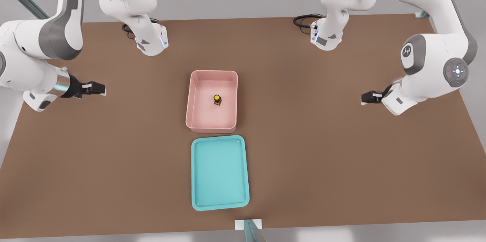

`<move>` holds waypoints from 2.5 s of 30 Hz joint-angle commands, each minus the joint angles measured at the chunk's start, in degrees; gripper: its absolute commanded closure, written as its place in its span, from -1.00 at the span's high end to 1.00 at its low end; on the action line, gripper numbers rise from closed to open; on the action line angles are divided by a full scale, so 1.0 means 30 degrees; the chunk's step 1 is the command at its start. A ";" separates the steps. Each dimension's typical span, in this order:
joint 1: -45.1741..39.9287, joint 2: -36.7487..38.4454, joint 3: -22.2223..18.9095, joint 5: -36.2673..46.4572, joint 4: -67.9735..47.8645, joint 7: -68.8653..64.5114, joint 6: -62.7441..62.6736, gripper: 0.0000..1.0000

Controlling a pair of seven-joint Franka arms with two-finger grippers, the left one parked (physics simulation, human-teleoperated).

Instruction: The left arm remains still, and the right arm places the button from the box into the tray

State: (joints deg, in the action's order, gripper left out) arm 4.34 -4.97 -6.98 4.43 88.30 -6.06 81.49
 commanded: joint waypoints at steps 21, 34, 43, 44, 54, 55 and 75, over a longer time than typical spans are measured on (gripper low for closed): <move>1.2264 -0.4260 0.0451 0.0957 0.4402 1.3300 1.1506 1.00; 1.2820 -0.6076 0.1125 0.0986 0.6103 1.3593 1.4175 1.00; 1.3113 -0.6310 0.1360 0.2948 0.8681 1.3593 1.7515 1.00; 1.3113 -0.6369 0.1360 0.2919 0.8681 1.3593 1.7515 1.00; 1.3113 -0.6750 0.1975 0.3300 0.9120 1.3447 1.7778 1.00; 1.3113 -0.6721 0.1975 0.3300 0.9354 1.3329 1.7749 1.00; 1.2879 -0.6604 0.1945 0.3300 1.0028 1.2421 1.7749 0.28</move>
State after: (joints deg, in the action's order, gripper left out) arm 42.97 -24.78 -1.13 14.27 118.44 31.68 134.76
